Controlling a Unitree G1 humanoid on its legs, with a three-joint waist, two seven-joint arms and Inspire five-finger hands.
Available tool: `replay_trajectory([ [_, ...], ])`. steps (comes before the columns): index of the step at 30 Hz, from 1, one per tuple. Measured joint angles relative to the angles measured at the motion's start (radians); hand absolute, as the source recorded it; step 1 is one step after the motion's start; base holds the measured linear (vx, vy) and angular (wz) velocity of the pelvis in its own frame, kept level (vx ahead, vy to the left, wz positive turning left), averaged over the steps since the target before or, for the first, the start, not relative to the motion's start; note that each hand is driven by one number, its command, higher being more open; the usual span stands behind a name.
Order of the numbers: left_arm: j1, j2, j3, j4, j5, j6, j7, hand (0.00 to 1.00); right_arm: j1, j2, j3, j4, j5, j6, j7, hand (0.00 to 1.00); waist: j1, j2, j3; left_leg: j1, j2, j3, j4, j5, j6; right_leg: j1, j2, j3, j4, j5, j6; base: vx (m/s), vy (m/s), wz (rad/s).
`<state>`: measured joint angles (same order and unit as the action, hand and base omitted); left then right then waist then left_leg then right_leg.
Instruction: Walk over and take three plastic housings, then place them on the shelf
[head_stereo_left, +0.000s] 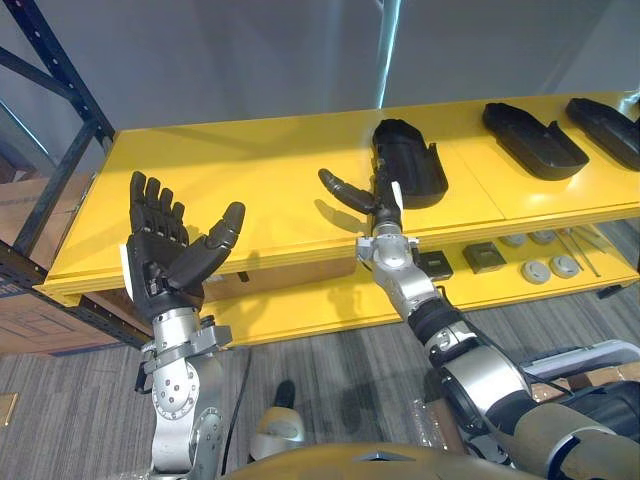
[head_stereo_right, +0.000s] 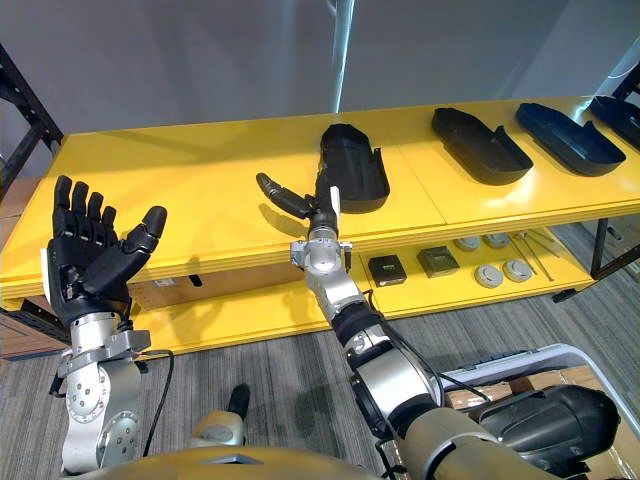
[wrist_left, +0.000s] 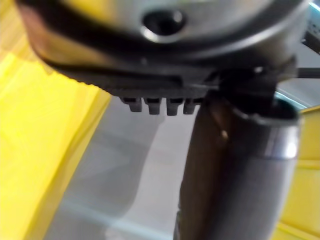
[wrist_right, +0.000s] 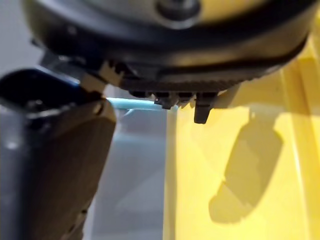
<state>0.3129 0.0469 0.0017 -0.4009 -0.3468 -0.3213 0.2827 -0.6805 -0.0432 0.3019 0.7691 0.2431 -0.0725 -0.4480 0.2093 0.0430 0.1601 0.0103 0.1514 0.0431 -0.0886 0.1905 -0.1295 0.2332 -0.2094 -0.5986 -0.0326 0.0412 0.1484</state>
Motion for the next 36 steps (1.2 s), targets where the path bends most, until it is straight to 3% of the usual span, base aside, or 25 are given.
replay_trajectory([
  [16,0.000,0.002,-0.020,0.000,0.000,0.017,0.006,1.00,0.000,0.001,-0.016,-0.001,-0.001,-0.025,0.007,1.00,-0.008,-0.001,0.007,-0.001,0.000,0.002,0.000,0.000,0.000,-0.003,0.000,0.003,0.001,0.000,0.000,0.00,0.000,0.00],
  [20,0.008,0.009,-0.016,0.000,0.000,0.017,0.008,1.00,0.108,-0.003,-0.017,-0.185,0.001,-0.028,0.043,1.00,-0.020,-0.007,0.011,-0.002,0.001,0.010,0.000,-0.004,-0.001,-0.009,0.000,0.010,-0.002,0.000,0.000,0.00,0.000,-0.05],
  [23,0.017,0.011,0.015,0.000,0.000,0.016,0.008,1.00,0.294,-0.048,0.001,-0.463,0.076,-0.027,0.180,1.00,-0.031,-0.016,0.015,-0.002,0.007,0.039,0.000,-0.013,-0.004,-0.029,-0.001,0.037,-0.003,0.001,0.001,0.04,0.004,-0.25],
  [28,0.052,0.011,0.081,0.000,0.000,0.015,-0.005,1.00,0.597,-0.192,-0.037,-0.886,0.262,-0.022,0.466,1.00,-0.095,-0.033,0.013,0.012,0.017,0.087,0.003,-0.019,-0.012,-0.043,0.001,0.088,0.000,0.009,0.011,0.07,-0.006,-0.25],
  [31,0.052,0.012,0.086,0.000,0.000,0.015,-0.036,1.00,0.686,-0.212,-0.154,-0.983,0.321,-0.023,0.562,1.00,-0.118,-0.033,0.012,0.023,0.024,0.115,0.000,-0.027,-0.011,-0.056,0.001,0.117,0.006,0.006,0.008,0.01,-0.006,-0.26],
  [36,0.055,0.013,0.091,0.000,0.000,0.017,-0.057,1.00,0.824,-0.220,-0.250,-1.035,0.320,-0.021,0.612,1.00,-0.152,-0.036,0.009,0.029,0.033,0.146,0.000,-0.037,-0.014,-0.077,0.004,0.144,0.014,-0.001,-0.001,-0.01,-0.003,-0.21],
])
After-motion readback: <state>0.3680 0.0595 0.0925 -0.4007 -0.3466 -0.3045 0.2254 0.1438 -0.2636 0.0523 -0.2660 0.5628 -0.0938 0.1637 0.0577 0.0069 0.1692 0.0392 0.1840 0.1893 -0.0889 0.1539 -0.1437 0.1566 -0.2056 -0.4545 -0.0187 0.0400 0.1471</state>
